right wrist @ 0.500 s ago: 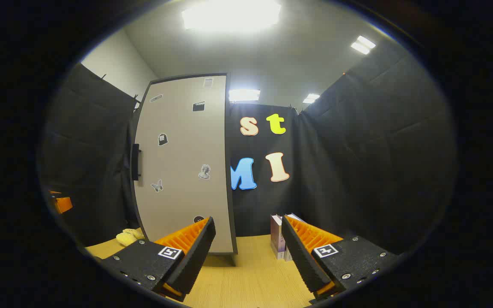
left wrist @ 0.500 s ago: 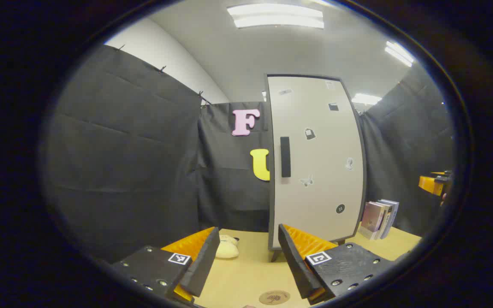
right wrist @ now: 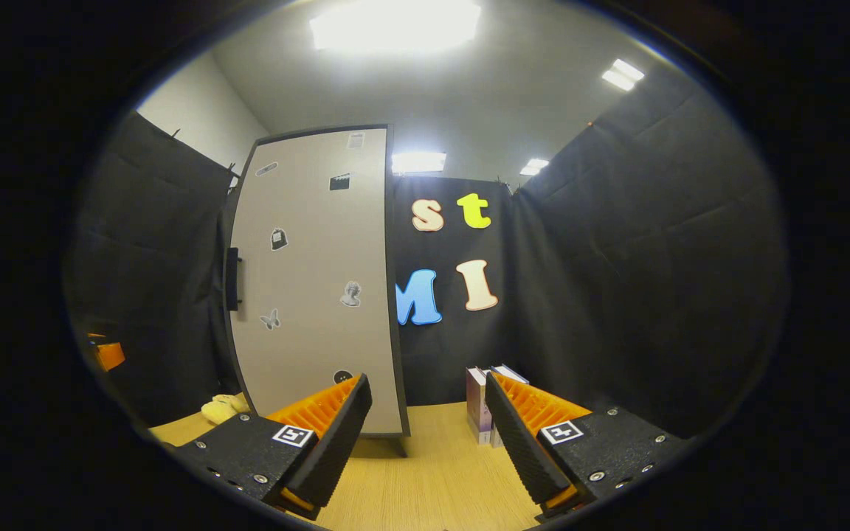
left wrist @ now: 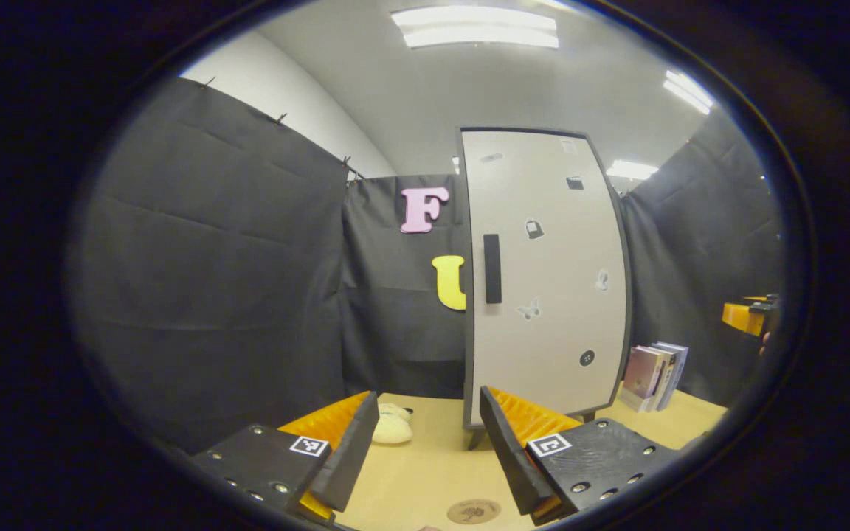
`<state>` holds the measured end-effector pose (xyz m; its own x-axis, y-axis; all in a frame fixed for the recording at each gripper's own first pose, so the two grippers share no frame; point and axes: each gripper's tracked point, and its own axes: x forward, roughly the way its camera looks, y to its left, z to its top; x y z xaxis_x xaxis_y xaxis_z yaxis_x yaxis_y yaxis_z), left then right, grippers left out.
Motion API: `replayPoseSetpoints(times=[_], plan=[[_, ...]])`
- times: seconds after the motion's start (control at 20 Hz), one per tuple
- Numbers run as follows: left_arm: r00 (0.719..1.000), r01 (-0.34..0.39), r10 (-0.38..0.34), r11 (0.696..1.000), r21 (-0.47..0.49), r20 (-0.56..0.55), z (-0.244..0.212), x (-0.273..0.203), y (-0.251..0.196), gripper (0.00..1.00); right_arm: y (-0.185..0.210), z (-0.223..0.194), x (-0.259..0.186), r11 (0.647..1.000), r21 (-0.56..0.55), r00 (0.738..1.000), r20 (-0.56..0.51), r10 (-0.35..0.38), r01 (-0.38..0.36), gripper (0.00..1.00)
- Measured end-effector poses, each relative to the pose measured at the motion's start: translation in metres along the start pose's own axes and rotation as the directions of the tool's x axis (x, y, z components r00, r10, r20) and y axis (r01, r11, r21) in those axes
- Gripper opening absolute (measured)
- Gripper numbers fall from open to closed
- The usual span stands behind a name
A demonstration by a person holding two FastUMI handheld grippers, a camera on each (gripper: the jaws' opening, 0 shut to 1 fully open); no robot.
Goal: Open the cabinet door with the right hand, grasp the bottle in the cabinet with the left hand and place it on the coaster, then close the cabinet door with the right hand.
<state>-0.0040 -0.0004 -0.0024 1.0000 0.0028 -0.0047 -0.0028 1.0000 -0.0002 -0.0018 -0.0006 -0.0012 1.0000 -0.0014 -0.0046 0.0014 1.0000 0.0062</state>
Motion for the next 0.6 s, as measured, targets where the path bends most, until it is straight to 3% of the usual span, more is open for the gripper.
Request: replayPoseSetpoints(times=[0.6], plan=[[1.0,-0.012,0.012,1.0,0.007,0.008,0.003,-0.006,0.006,0.82,0.014,0.003,0.006,0.999,0.017,1.0,-0.007,0.029,-0.029,0.94]])
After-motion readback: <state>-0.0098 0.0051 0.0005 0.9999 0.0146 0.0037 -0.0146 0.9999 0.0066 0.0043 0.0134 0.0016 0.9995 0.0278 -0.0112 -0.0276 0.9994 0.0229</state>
